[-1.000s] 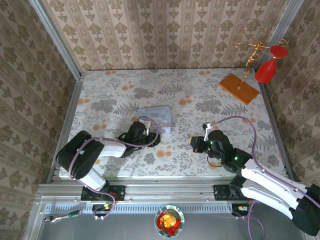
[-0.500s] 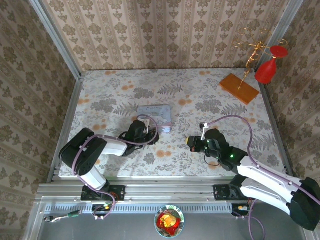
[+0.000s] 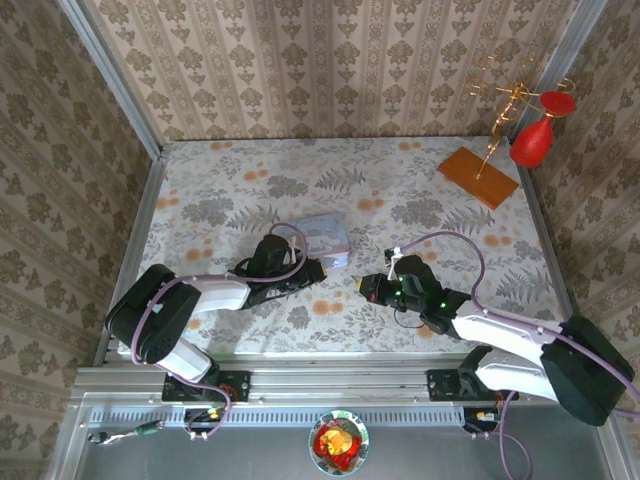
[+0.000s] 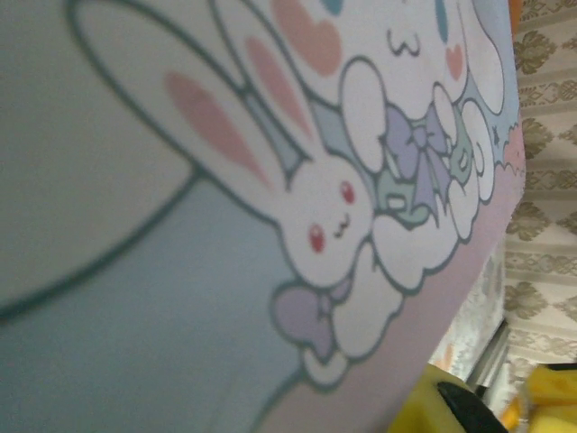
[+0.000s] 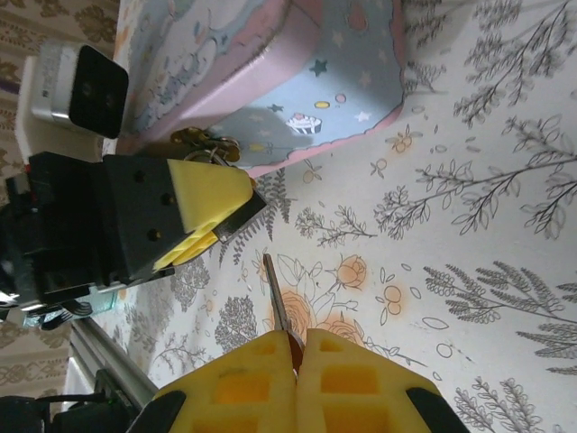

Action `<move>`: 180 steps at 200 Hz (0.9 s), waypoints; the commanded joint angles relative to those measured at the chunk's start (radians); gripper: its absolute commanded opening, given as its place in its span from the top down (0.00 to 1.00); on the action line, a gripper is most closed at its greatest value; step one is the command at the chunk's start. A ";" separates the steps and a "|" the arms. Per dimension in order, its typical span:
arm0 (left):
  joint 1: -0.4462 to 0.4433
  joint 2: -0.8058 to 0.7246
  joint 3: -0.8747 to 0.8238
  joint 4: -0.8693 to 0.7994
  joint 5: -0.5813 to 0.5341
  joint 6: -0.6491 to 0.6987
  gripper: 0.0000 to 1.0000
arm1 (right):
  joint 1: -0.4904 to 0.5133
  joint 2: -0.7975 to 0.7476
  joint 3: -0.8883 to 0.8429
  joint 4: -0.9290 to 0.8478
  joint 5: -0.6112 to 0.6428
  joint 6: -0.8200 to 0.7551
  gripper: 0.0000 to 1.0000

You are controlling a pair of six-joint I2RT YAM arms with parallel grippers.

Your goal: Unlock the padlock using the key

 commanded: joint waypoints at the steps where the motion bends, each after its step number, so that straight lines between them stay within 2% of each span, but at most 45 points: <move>1: 0.004 -0.013 0.022 0.062 0.075 -0.097 0.93 | 0.007 0.052 -0.011 0.113 -0.060 0.050 1.00; 52: 0.009 0.036 -0.006 0.234 0.120 -0.224 0.94 | 0.001 0.161 -0.014 0.236 -0.136 0.085 1.00; 71: 0.009 0.040 -0.005 0.241 0.120 -0.231 0.94 | -0.024 0.200 0.004 0.234 -0.175 0.116 1.00; 93: 0.009 0.042 -0.004 0.251 0.120 -0.239 0.94 | -0.055 0.242 -0.002 0.344 -0.231 0.167 1.00; 119: 0.008 0.040 -0.005 0.267 0.114 -0.247 0.94 | -0.070 0.317 0.015 0.385 -0.264 0.192 1.00; 180: 0.009 0.050 -0.005 0.288 0.112 -0.261 0.94 | -0.136 0.369 -0.017 0.555 -0.332 0.259 1.00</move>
